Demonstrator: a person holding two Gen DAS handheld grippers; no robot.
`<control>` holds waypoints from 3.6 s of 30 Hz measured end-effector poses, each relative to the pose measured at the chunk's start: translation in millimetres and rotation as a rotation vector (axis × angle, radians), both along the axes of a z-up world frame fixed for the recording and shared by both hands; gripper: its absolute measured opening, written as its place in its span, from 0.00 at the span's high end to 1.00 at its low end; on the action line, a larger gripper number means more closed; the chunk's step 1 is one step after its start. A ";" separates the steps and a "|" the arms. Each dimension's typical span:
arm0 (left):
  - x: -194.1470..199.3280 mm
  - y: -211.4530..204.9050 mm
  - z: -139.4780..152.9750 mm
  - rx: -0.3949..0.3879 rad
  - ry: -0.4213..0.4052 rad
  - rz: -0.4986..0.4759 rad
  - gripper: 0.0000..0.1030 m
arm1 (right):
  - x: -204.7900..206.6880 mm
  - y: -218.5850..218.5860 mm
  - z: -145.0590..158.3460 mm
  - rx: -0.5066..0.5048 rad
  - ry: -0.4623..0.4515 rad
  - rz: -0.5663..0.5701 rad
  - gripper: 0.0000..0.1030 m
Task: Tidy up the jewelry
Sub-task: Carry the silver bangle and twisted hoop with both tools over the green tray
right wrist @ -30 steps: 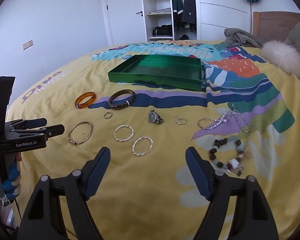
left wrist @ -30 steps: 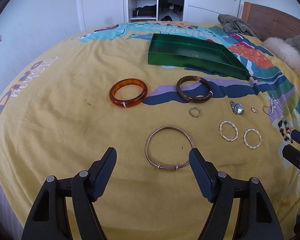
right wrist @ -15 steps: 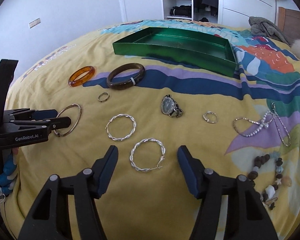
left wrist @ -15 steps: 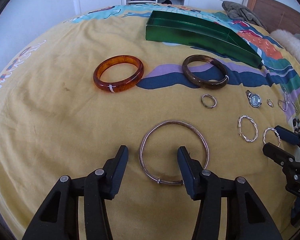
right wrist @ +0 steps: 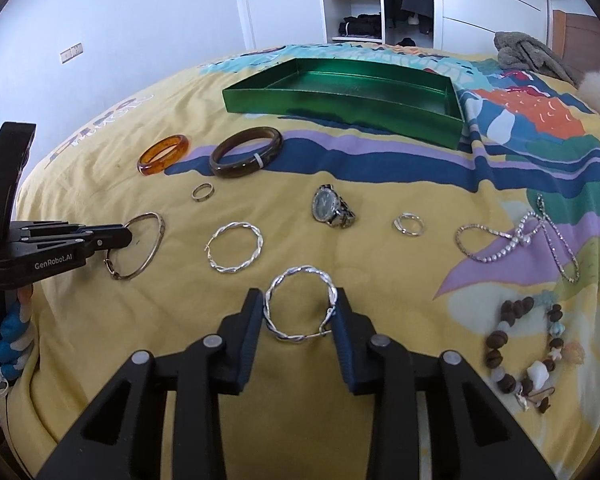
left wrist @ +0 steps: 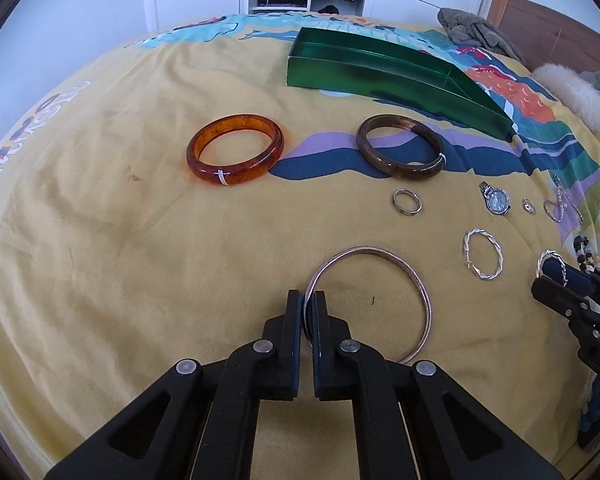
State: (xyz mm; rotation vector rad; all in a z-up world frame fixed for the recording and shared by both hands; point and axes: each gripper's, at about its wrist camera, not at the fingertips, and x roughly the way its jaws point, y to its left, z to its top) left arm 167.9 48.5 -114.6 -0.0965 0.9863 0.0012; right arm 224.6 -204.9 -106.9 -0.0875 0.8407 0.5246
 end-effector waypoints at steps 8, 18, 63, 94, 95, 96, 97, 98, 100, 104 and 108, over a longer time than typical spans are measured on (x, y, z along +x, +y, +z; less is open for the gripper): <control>-21.3 -3.8 31.4 0.035 -0.071 -0.003 0.96 | -27.0 -12.3 28.2 0.072 -0.054 -0.025 0.69; -60.1 -20.2 85.9 0.062 -0.193 -0.039 0.97 | -72.4 -24.6 75.6 0.111 -0.149 -0.057 0.69; -83.4 -68.6 214.1 0.036 -0.426 -0.178 0.97 | -101.5 -59.5 153.6 0.148 -0.263 -0.121 0.69; 122.9 -31.4 188.3 0.007 -0.328 -0.098 0.97 | 101.9 3.5 158.6 0.070 -0.231 -0.062 0.69; 134.0 -33.3 179.8 0.007 -0.314 -0.102 0.97 | 112.8 7.6 150.6 0.069 -0.218 -0.062 0.69; 143.5 -35.1 171.7 0.007 -0.301 -0.105 0.97 | 122.6 10.6 142.4 0.071 -0.205 -0.062 0.69; 153.7 -36.9 162.5 0.007 -0.285 -0.106 0.97 | 132.0 13.2 133.9 0.072 -0.193 -0.063 0.69; 164.4 -38.4 153.3 0.003 -0.269 -0.105 0.97 | 142.7 15.9 124.4 0.071 -0.181 -0.065 0.69; 184.5 -41.1 135.6 -0.007 -0.243 -0.103 0.97 | 159.8 18.9 106.0 0.068 -0.155 -0.072 0.69; 220.7 -48.1 105.4 -0.010 -0.202 -0.096 0.97 | 193.7 19.8 74.1 0.077 -0.114 -0.094 0.69; 250.7 -55.7 75.5 -0.014 -0.157 -0.092 0.97 | 221.7 23.5 50.9 0.071 -0.089 -0.112 0.69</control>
